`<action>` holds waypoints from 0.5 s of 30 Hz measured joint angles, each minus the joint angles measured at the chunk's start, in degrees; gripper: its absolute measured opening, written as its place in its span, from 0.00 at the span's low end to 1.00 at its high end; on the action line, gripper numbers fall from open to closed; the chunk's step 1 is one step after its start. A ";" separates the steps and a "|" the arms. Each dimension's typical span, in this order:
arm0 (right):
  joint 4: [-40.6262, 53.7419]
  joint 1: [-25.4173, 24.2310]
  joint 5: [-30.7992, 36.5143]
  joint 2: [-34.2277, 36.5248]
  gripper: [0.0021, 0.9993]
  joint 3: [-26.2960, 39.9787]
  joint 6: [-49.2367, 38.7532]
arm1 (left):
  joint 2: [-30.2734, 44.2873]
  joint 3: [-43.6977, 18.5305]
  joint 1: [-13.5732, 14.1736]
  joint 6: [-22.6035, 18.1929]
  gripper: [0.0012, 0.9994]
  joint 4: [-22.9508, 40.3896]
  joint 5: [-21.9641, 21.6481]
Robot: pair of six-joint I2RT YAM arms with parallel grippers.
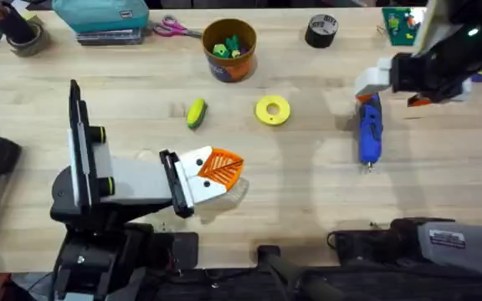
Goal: Pick up the gripper from the table and insert it into the empty holder that is missing its gripper. Then pick up a screw, insert it into the mounting hole, and use the screwdriver to tighten it. Finally, clean up the table by picking up the vegetable and placing it into the bucket.
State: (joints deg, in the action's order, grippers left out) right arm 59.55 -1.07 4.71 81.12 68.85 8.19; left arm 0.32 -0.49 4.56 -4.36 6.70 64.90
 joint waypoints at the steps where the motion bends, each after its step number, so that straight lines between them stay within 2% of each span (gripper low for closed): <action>1: -1.55 -0.04 0.02 0.50 1.00 -1.10 0.00 | 0.00 0.00 0.00 0.01 0.01 0.00 0.01; 11: -16.21 -2.74 0.24 1.14 1.00 -14.13 0.00 | -0.02 0.00 0.00 0.00 0.01 0.00 0.02; 15: -19.37 -3.95 0.27 1.53 1.00 -15.90 -0.16 | 0.00 0.00 0.00 0.01 0.01 0.00 0.01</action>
State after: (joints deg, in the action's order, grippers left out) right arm 40.18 -5.02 4.98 82.65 52.95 8.03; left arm 0.32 -0.49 4.56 -4.35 6.70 64.91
